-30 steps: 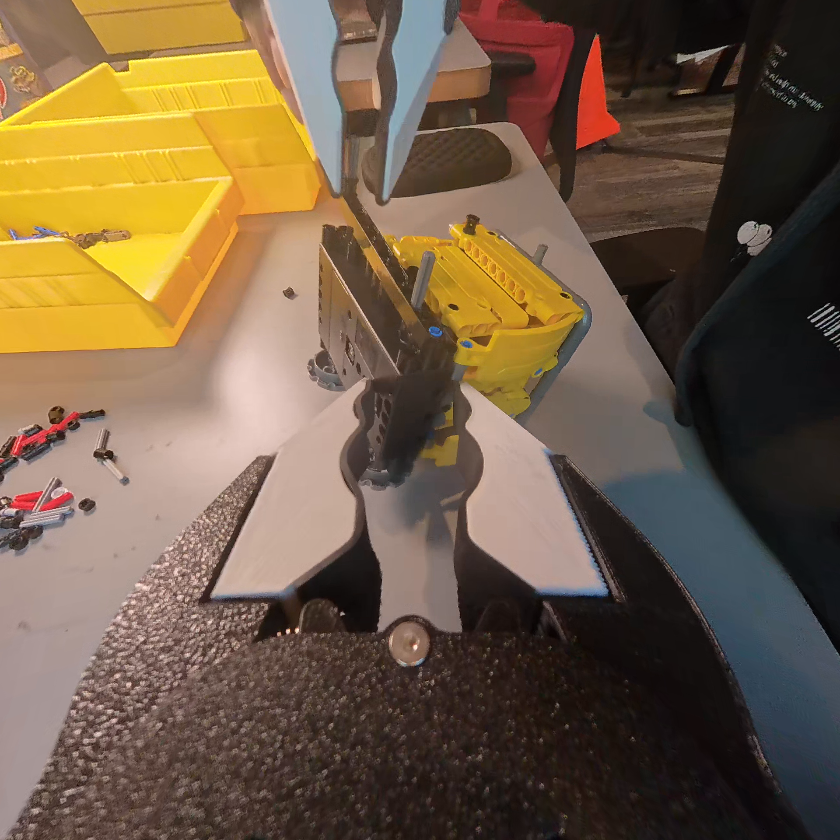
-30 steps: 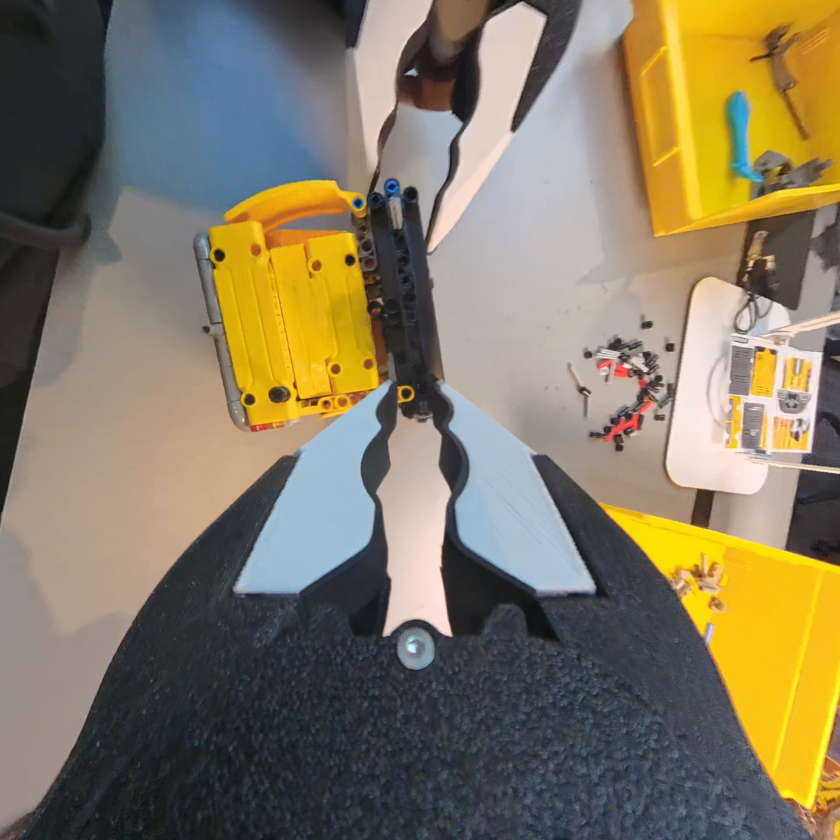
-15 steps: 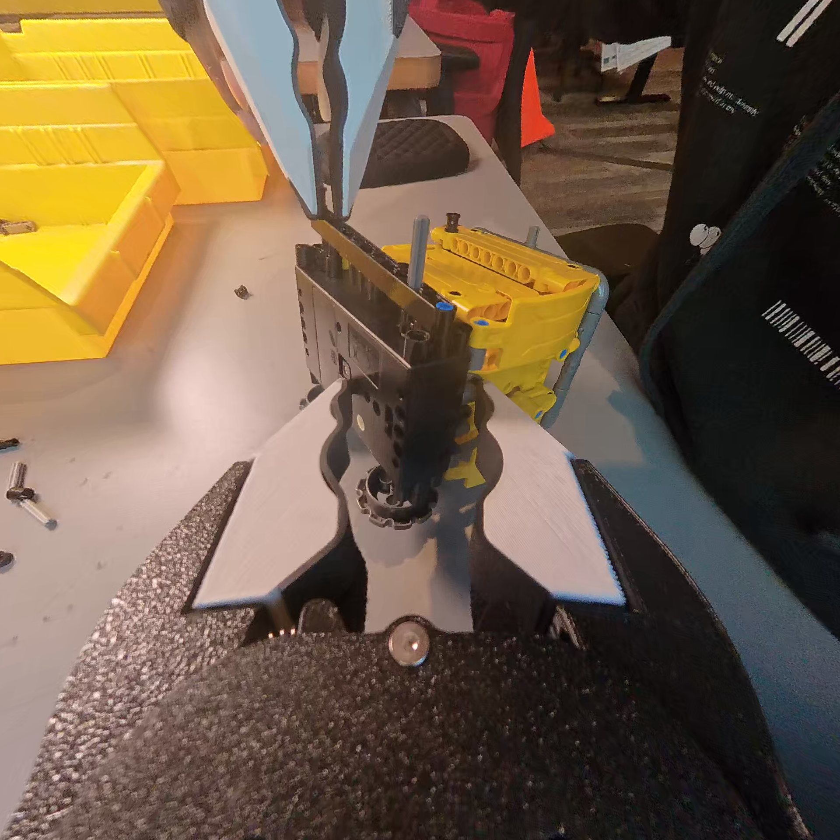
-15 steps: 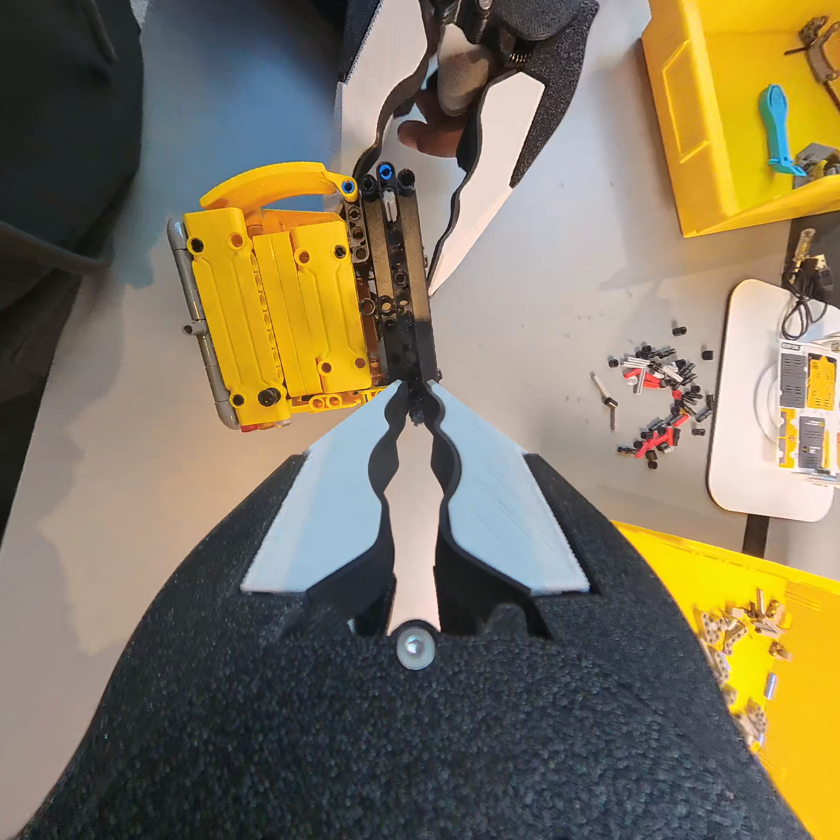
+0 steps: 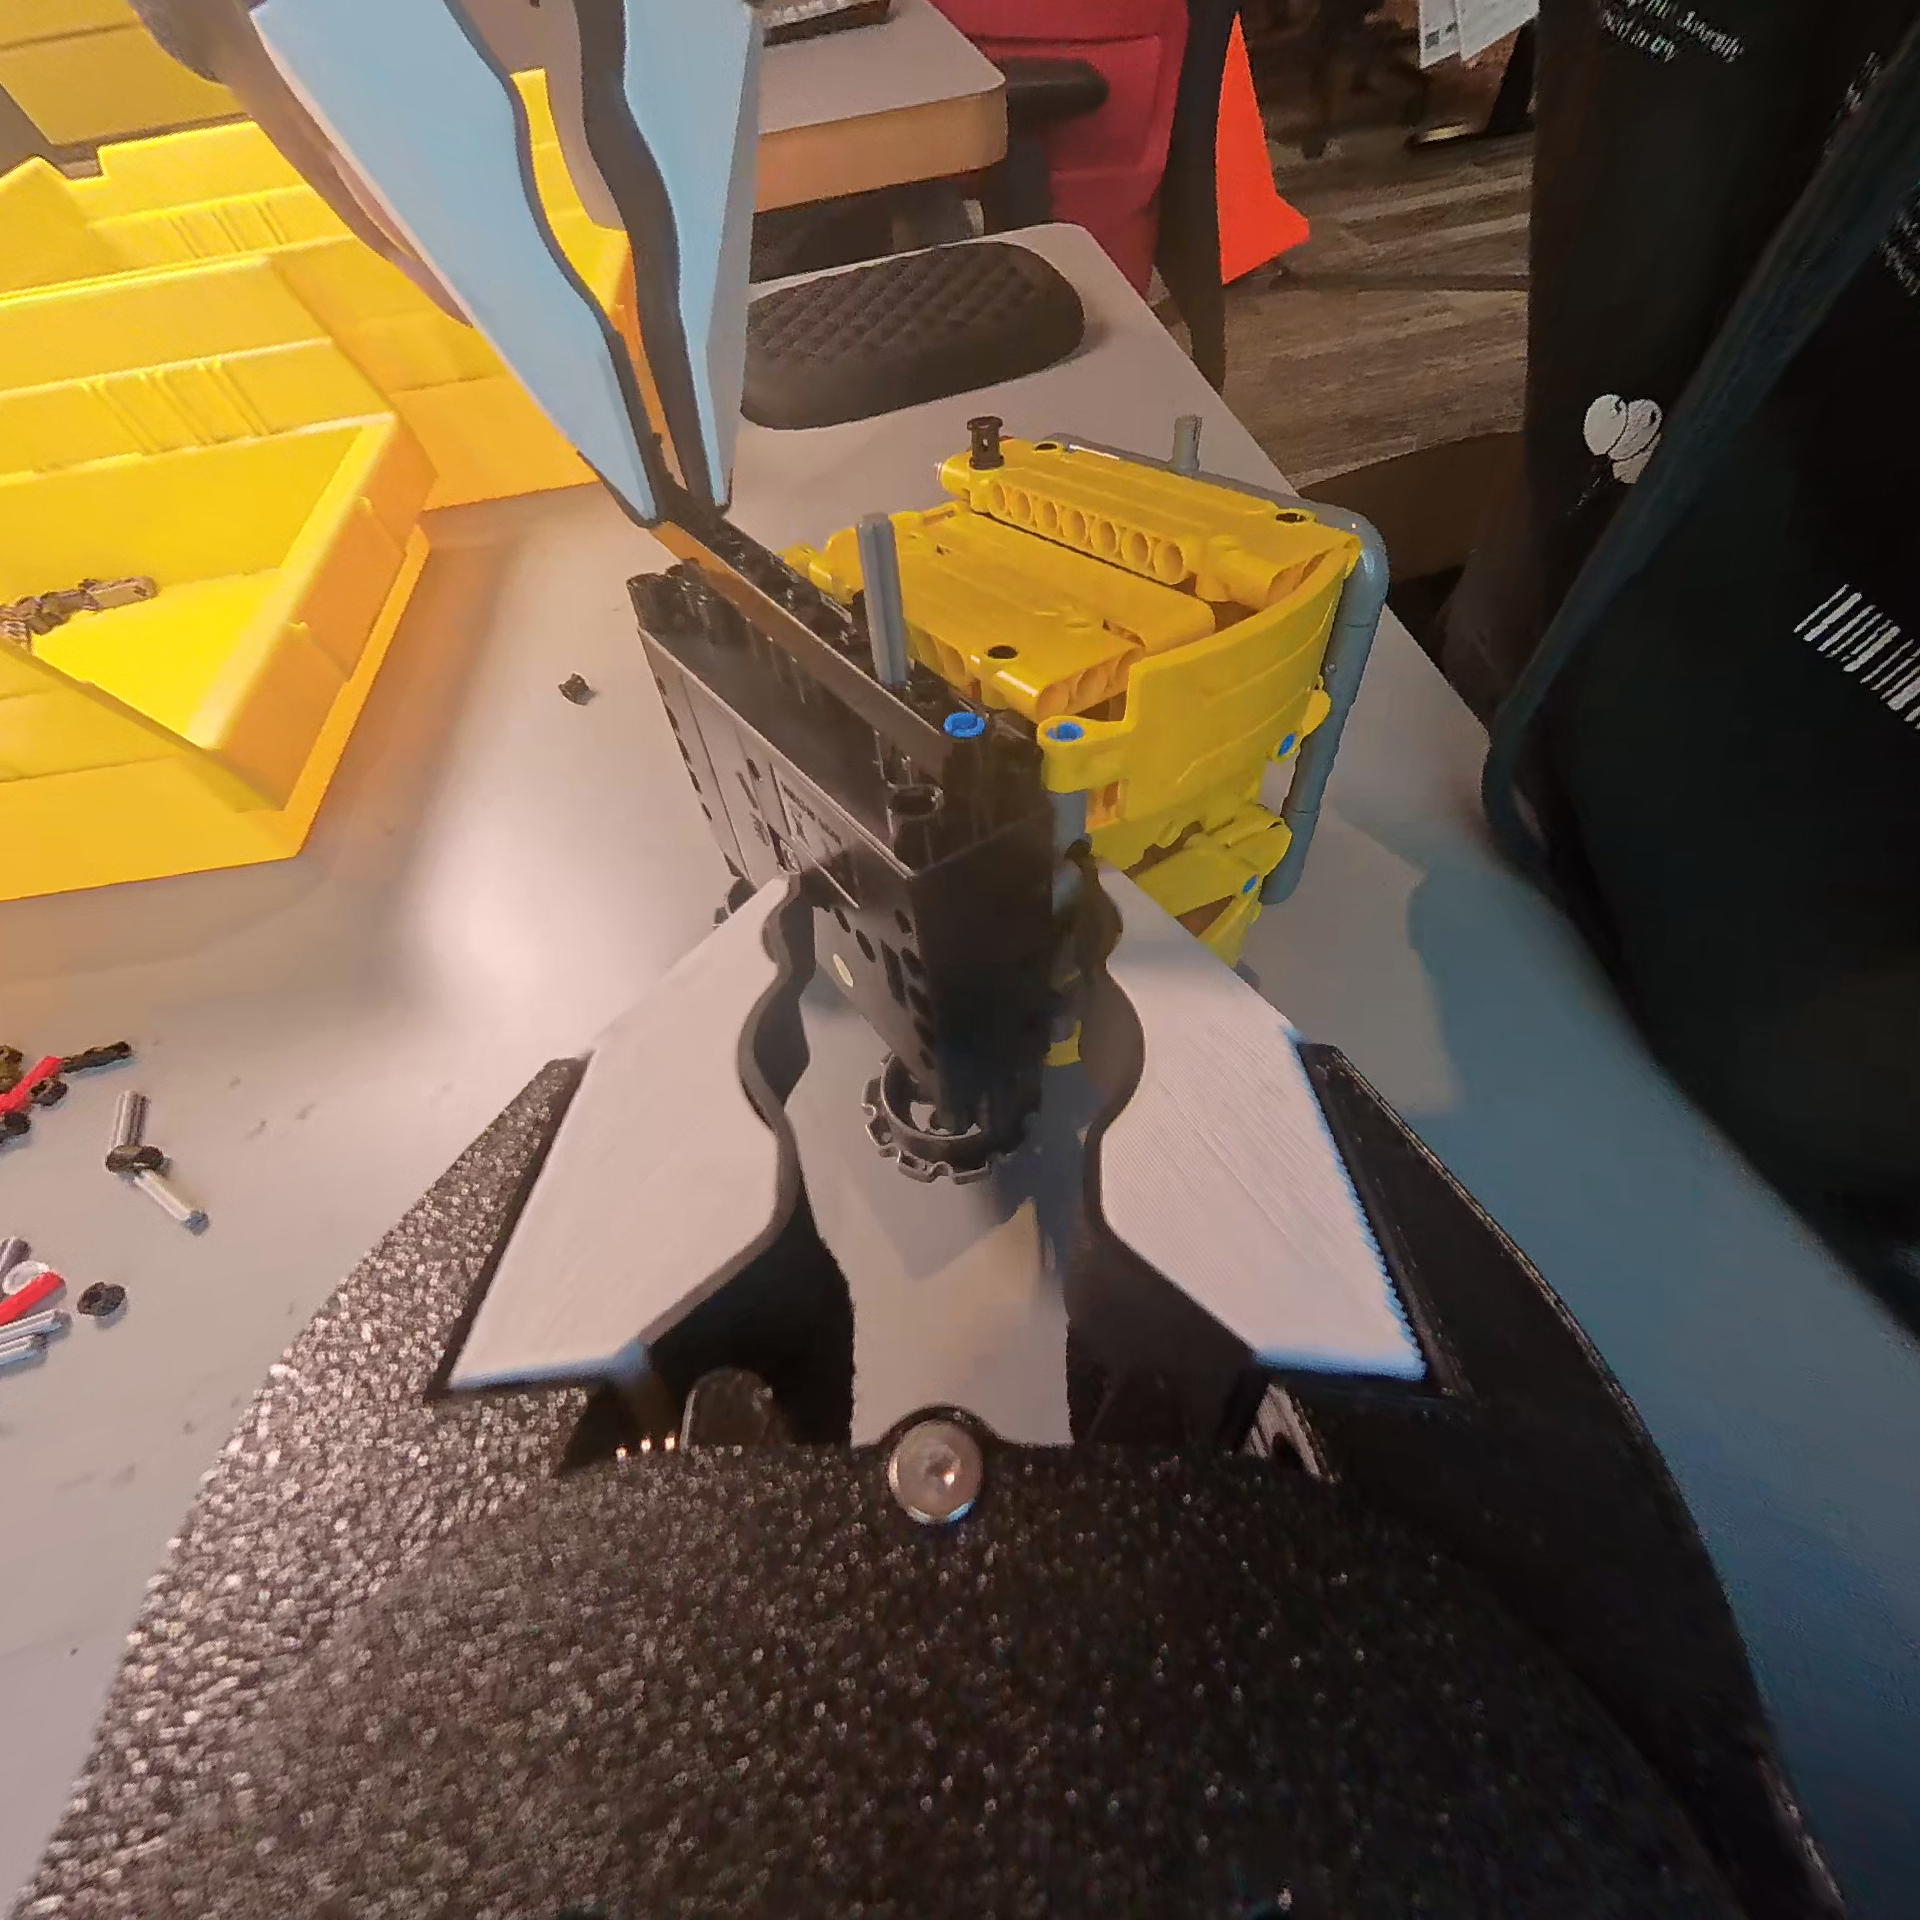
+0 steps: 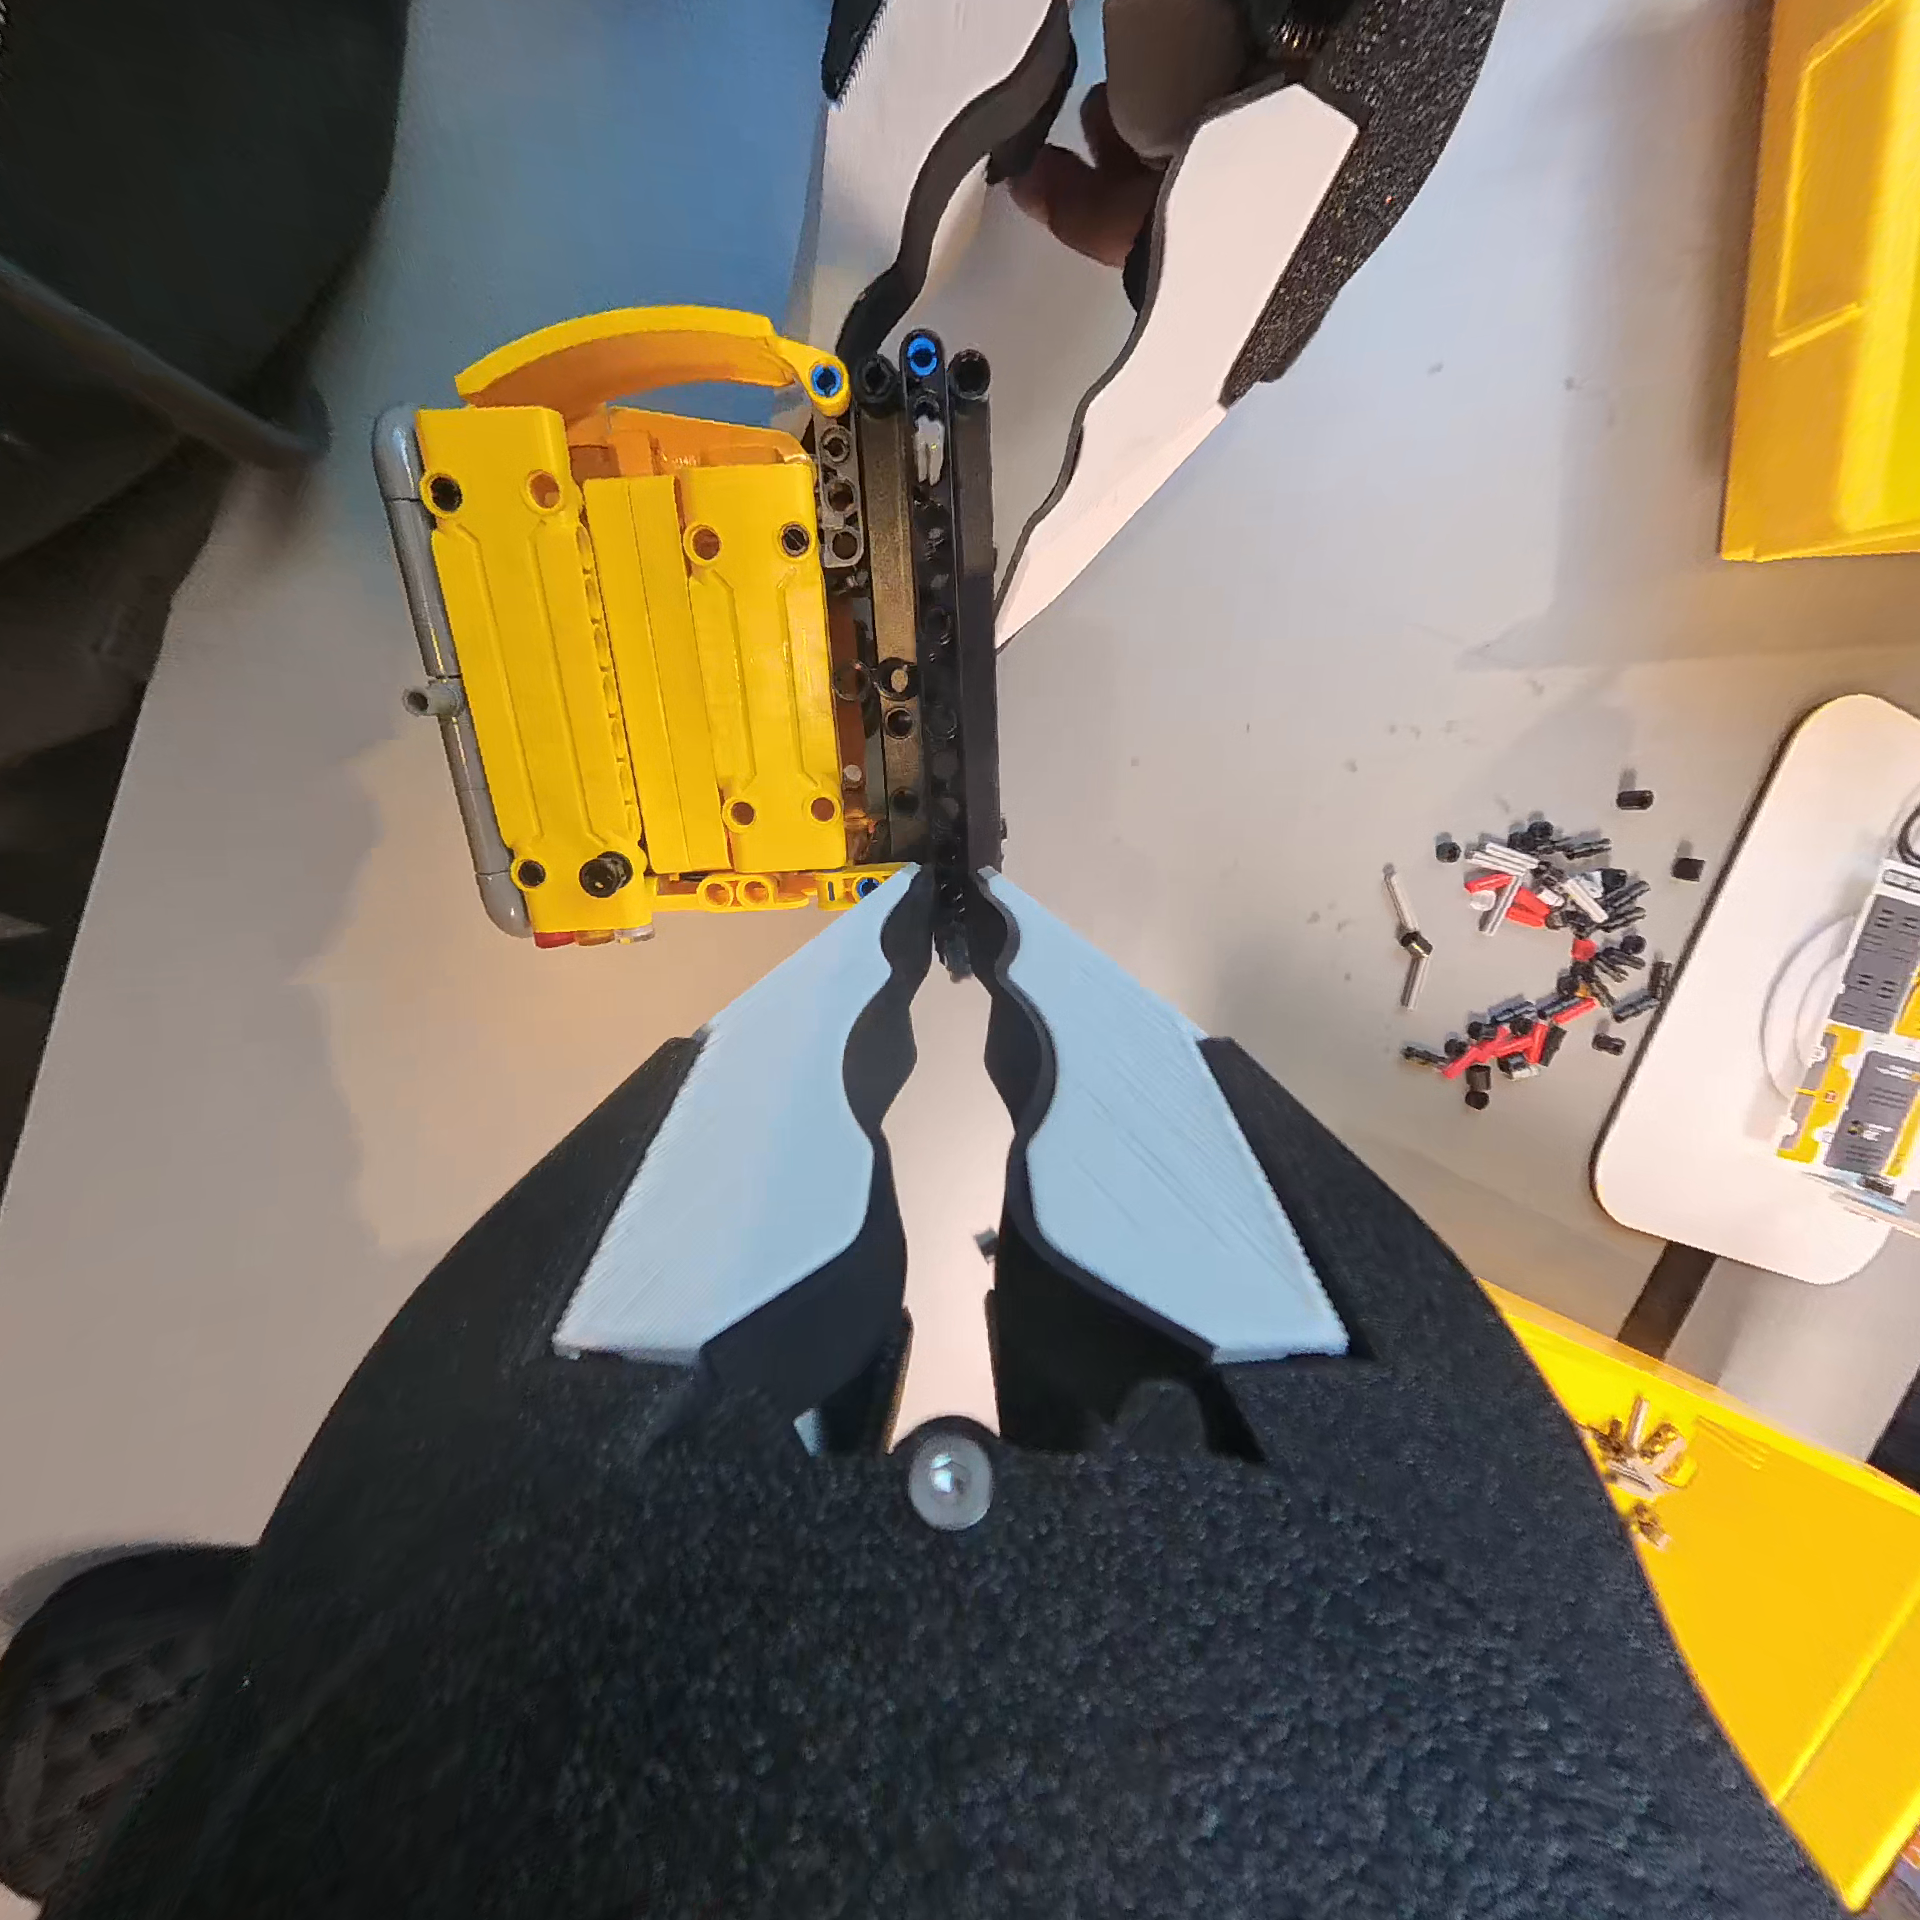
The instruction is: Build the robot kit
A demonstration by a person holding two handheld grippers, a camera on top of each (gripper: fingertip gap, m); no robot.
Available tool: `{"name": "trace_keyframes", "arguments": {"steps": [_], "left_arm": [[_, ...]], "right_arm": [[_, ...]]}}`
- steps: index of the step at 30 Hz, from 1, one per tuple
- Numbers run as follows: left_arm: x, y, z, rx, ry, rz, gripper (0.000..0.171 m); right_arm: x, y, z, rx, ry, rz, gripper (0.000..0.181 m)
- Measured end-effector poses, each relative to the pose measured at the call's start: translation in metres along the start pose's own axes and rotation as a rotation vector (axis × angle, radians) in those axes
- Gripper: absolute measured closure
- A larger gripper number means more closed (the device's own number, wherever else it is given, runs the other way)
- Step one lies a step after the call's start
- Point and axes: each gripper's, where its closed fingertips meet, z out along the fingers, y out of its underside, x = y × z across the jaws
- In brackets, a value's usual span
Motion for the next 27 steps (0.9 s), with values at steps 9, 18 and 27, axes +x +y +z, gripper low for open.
{"name": "trace_keyframes", "arguments": {"steps": [9, 18, 27], "left_arm": [[0.004, 0.0, 0.001, -0.006, -0.021, 0.013, 0.124], [0.006, -0.004, 0.003, 0.018, -0.029, 0.013, 0.124], [0.008, -0.007, 0.004, 0.018, -0.043, 0.032, 0.124]], "right_arm": [[-0.007, -0.001, 0.002, -0.054, -0.041, -0.026, 0.176], [-0.018, 0.003, 0.001, -0.075, -0.005, -0.005, 0.176], [-0.019, 0.004, 0.002, -0.06, 0.025, -0.045, 0.176]]}}
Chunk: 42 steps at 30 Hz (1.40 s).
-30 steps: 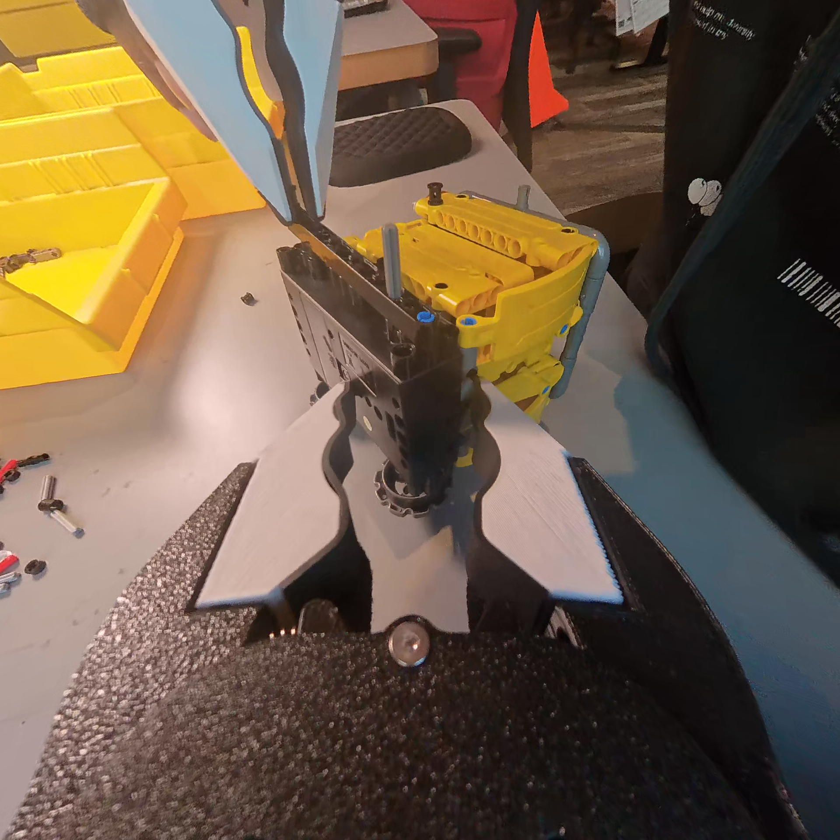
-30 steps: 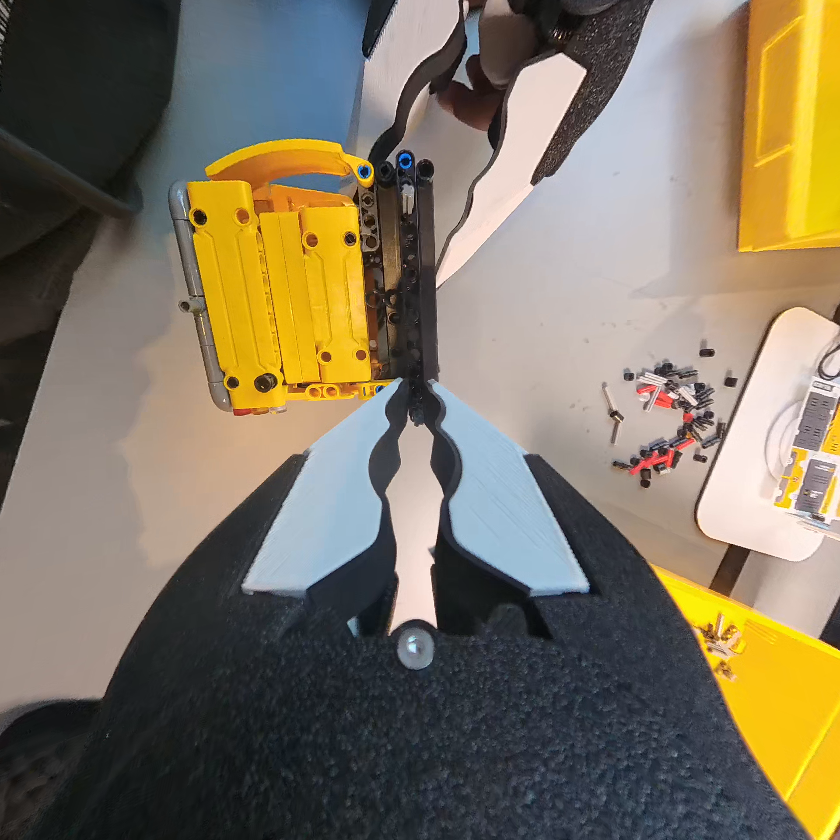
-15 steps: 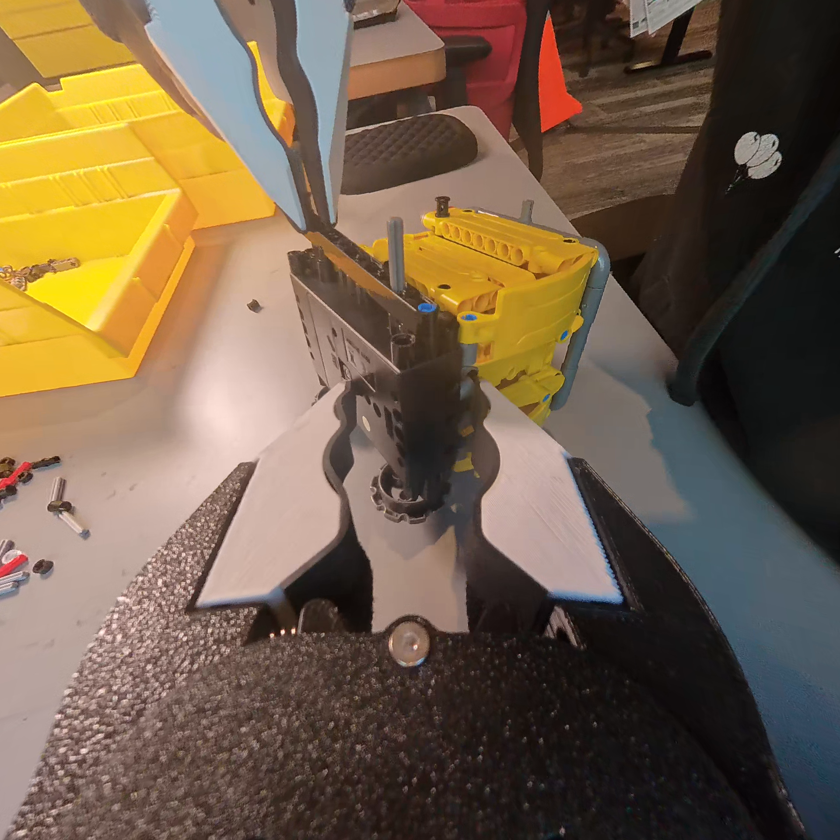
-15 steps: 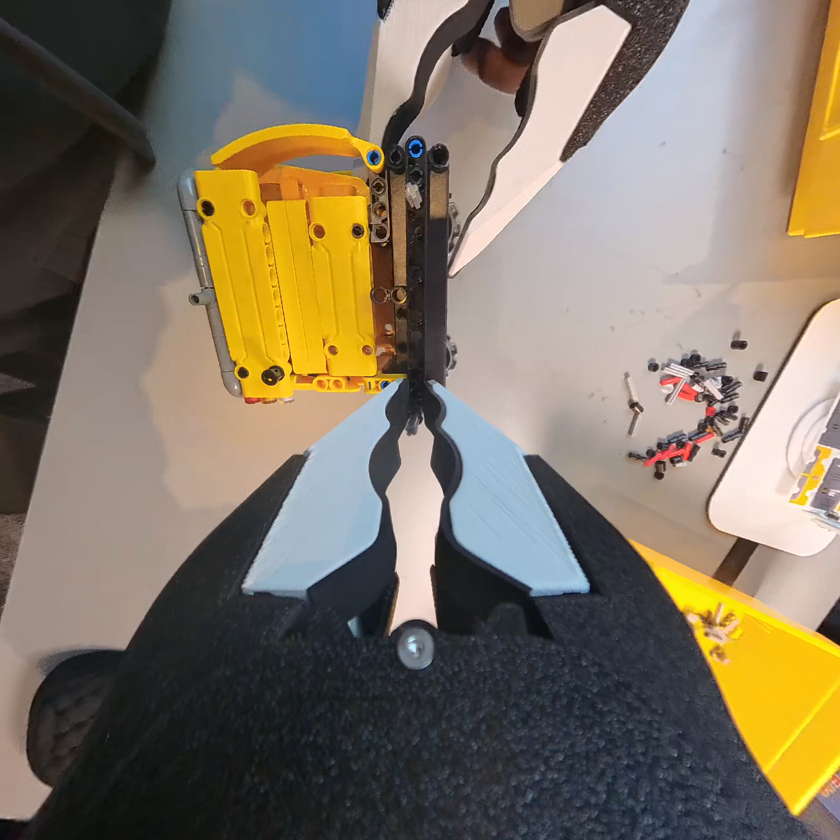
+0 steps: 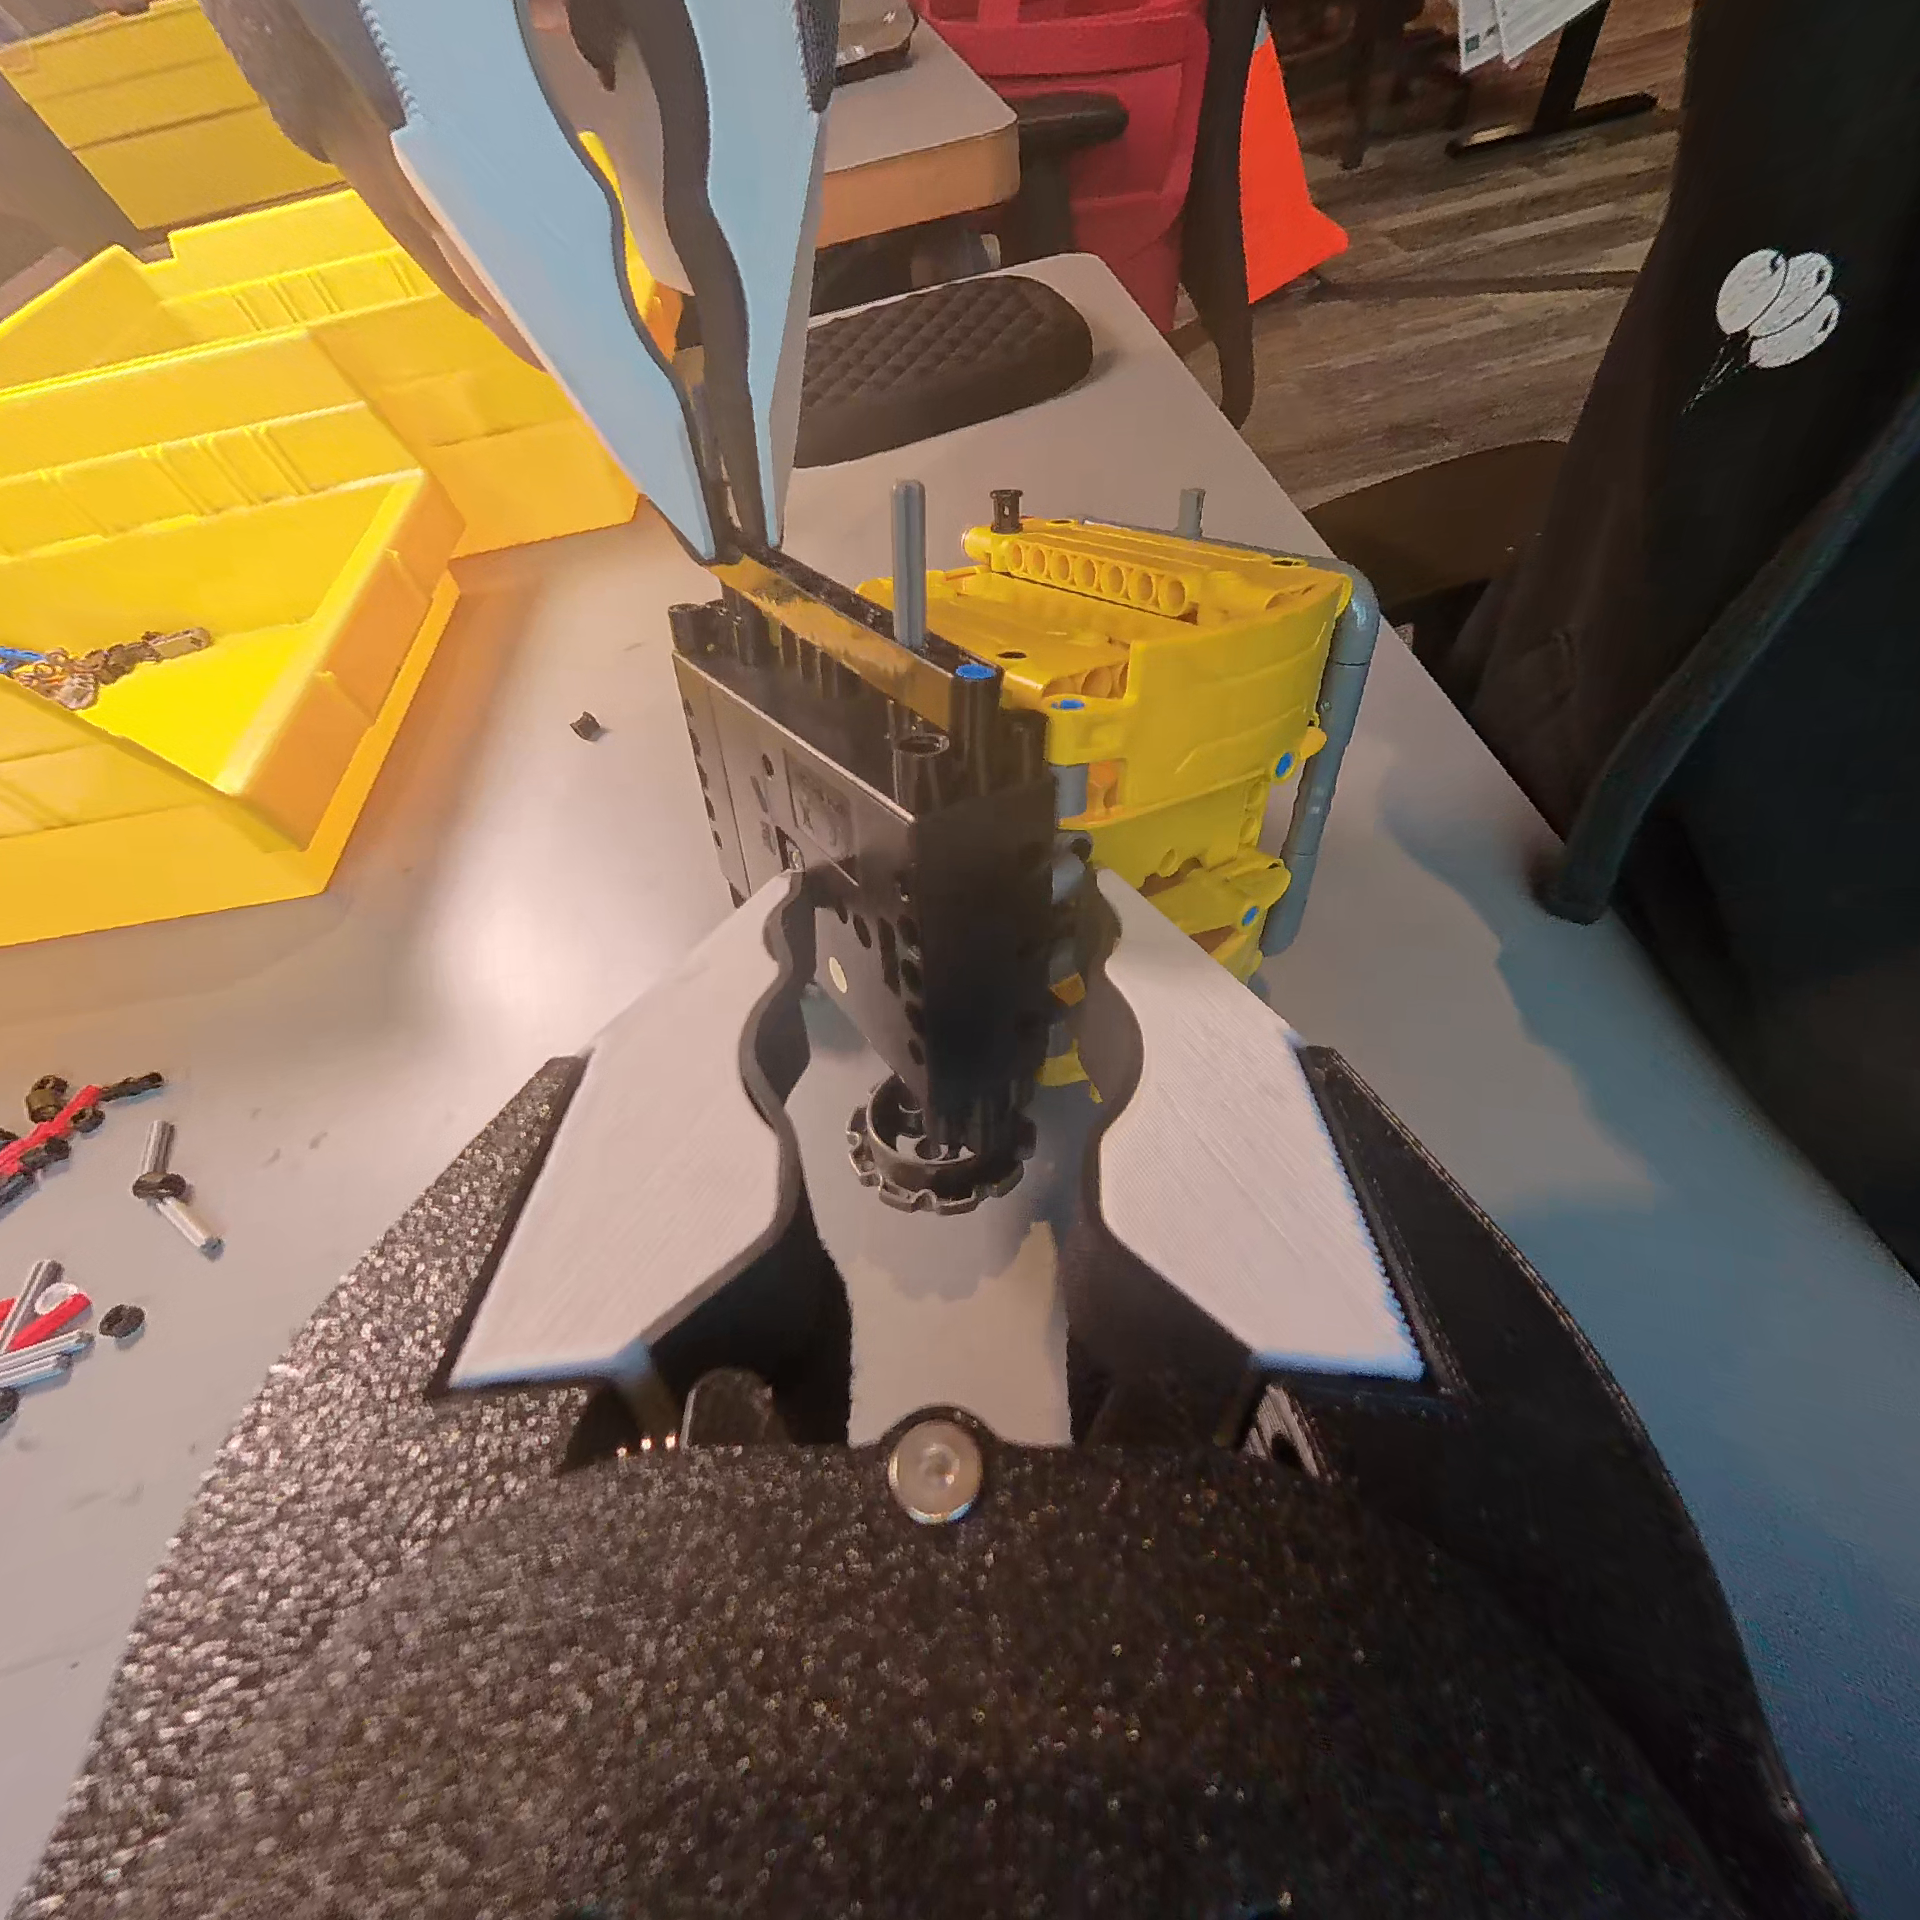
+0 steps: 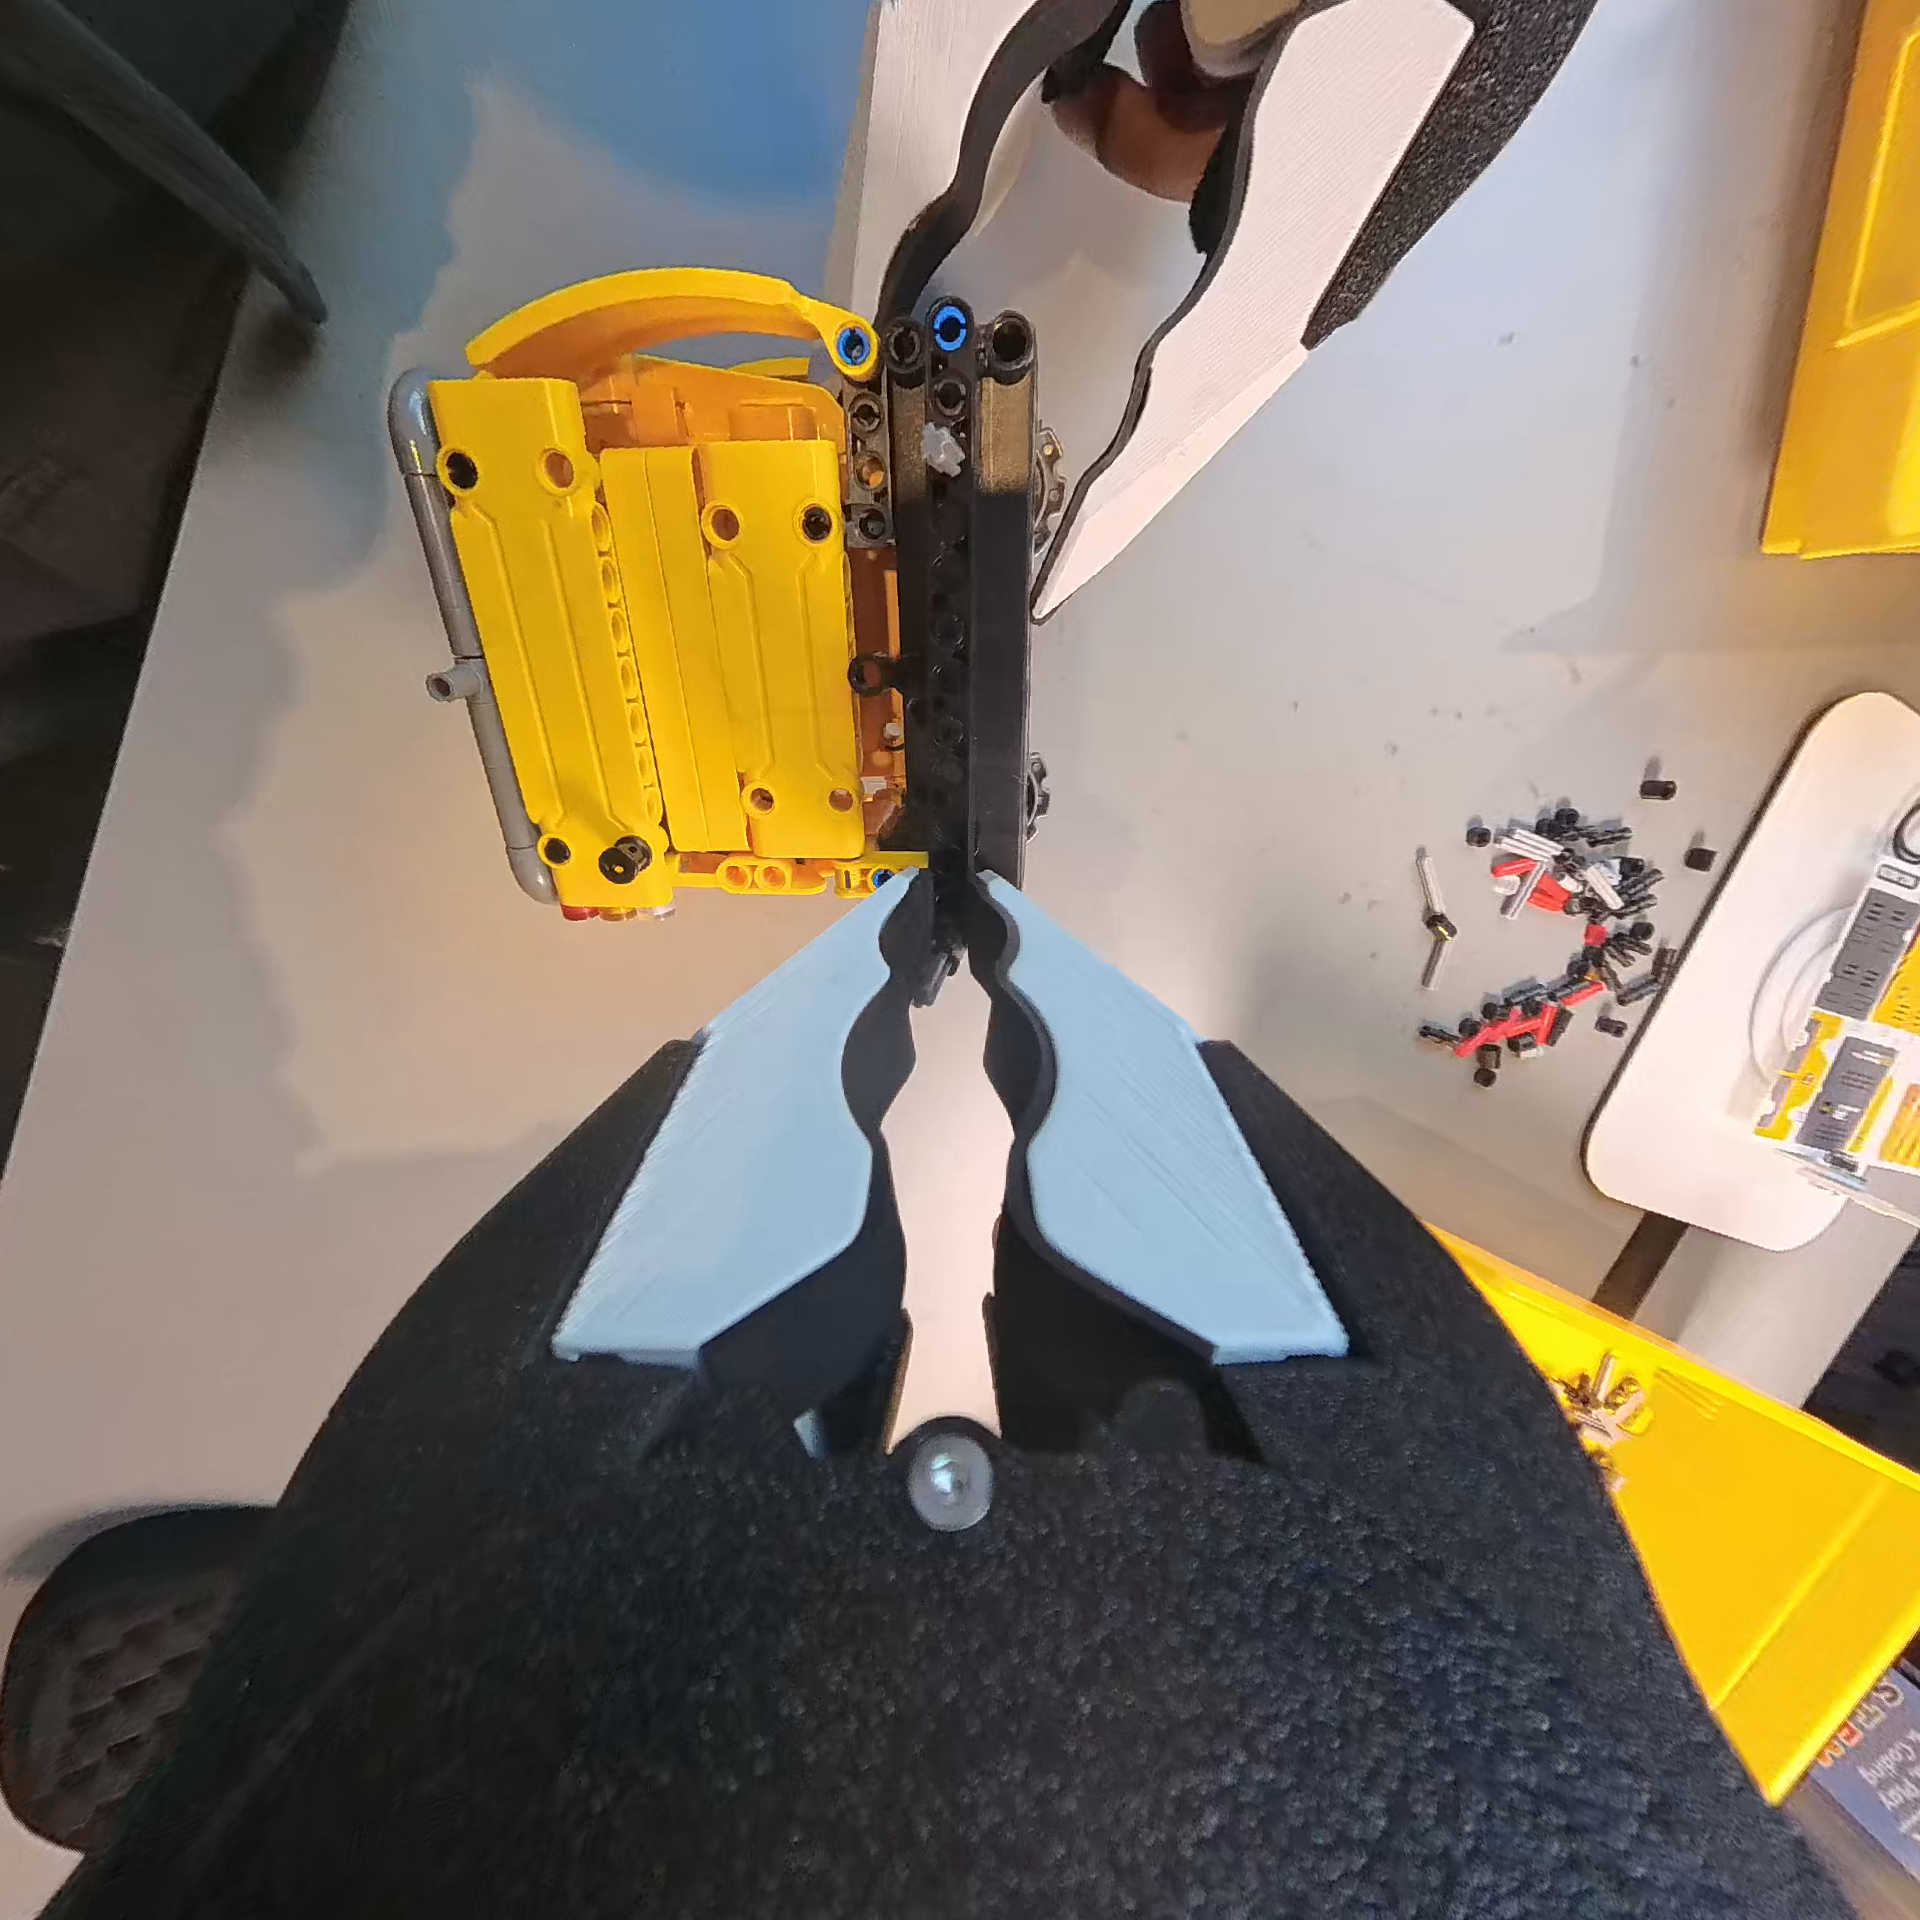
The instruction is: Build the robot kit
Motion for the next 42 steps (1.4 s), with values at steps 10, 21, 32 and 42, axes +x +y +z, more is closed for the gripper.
{"name": "trace_keyframes", "arguments": {"steps": [10, 21, 32, 42], "left_arm": [[0.002, 0.002, -0.003, -0.012, -0.01, 0.011, 0.124], [-0.011, 0.005, -0.01, -0.063, -0.29, -0.159, 0.123], [0.044, -0.035, -0.013, 0.153, -0.188, -0.291, 0.098], [0.02, -0.039, -0.057, 0.225, -0.08, -0.288, 0.104]], "right_arm": [[0.003, -0.005, 0.001, 0.05, -0.023, 0.012, 0.176], [0.03, -0.011, -0.026, 0.129, 0.33, 0.297, 0.155], [-0.001, -0.031, -0.012, 0.547, 0.093, 1.0, 0.125], [-0.017, -0.073, -0.005, 0.434, -0.022, 0.872, 0.13]]}}
